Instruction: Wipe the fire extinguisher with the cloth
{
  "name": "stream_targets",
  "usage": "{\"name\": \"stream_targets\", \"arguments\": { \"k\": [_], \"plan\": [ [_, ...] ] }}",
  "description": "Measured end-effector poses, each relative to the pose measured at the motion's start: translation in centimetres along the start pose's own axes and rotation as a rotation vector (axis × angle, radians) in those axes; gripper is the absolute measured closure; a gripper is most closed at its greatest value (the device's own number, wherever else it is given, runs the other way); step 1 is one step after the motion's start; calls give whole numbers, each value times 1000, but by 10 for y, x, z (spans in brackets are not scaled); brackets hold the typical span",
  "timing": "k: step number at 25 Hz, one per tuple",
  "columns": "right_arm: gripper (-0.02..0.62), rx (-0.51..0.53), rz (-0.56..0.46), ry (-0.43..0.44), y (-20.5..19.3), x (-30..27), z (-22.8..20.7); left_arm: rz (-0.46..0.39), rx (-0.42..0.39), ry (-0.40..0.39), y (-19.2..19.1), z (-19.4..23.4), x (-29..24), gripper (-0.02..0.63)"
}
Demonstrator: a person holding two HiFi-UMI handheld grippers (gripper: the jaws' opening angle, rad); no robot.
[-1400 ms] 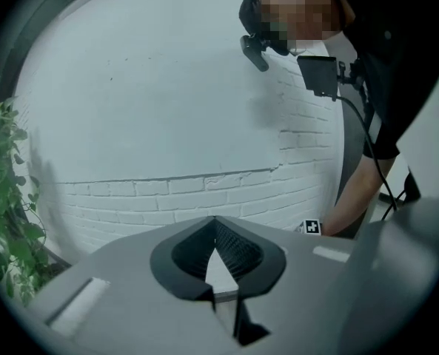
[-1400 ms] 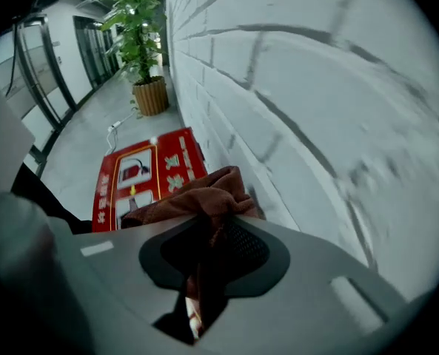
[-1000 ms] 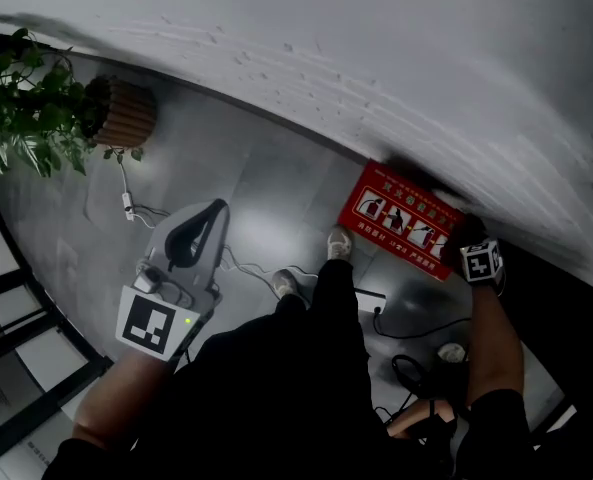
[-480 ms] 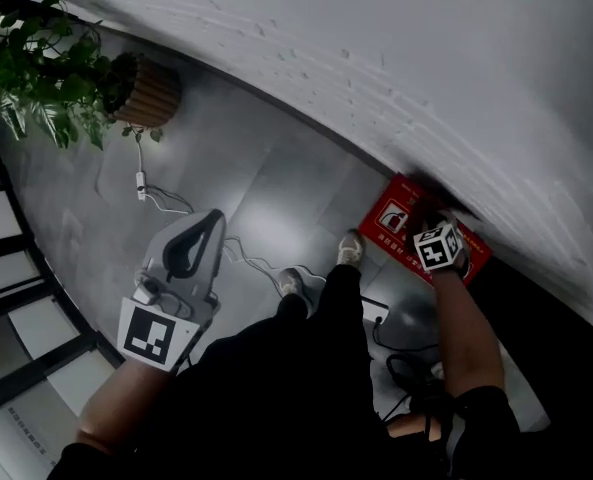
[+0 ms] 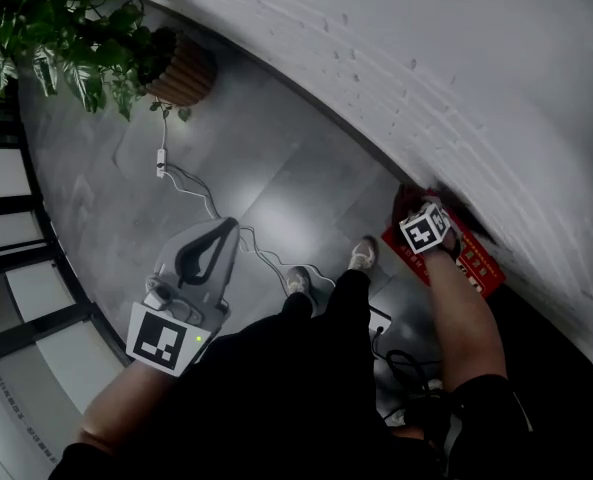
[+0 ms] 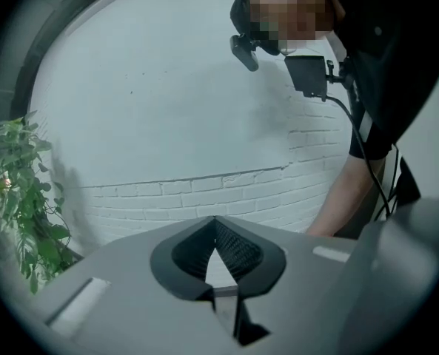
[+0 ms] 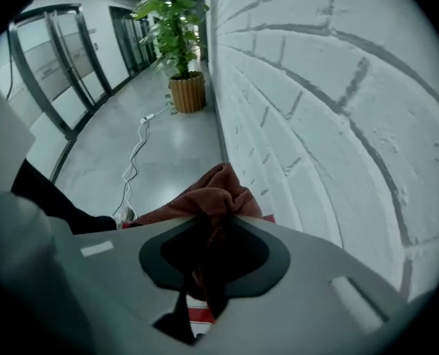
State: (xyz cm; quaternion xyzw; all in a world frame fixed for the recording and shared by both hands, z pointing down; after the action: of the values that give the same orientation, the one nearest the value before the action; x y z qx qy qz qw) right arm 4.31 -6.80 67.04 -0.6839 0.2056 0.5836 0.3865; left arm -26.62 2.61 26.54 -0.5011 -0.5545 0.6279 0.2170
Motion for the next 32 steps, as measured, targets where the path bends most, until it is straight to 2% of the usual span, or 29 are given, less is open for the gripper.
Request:
{"name": "stream_targets", "arguments": {
  "k": [2,6,13,17,24,27,32],
  "plan": [
    [523,18,-7,-11,-15,6,11,-3,9,-6,0,0,1,606],
    [523,-69,-17,-46,-62,25,18,-22,7,-49,5,-7,-8,606],
    [523,-328,56,-194,-203,75,-7,-48,-21,-182,15,-36,-36,606],
    [523,-445,137,-226,-267,99,-15,-49,5,-234,16,-48,-55,606],
    [525,-609,215,-252,-329,115,2,-60,0,-323,20,-70,-75,606],
    [525,-517,152,-318,-313,119,20,-46,13,-320,13,-69,-80,606],
    [525,-269,99,-163,-238,81,67,-39,35,-265,8,-62,-77,606]
  ]
}}
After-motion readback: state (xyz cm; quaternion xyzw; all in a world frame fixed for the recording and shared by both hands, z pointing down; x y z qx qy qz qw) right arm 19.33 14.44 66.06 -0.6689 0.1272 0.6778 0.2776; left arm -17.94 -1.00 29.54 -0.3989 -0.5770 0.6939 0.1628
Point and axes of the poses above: the fingertips, and each gripper's own axes: x backward along the fingers, z to its left, y out of its top, the point moved 7 cm from there along x, backward along the fingers, and after that the axes turned 2 degrees about y, right-handed, at the moved point
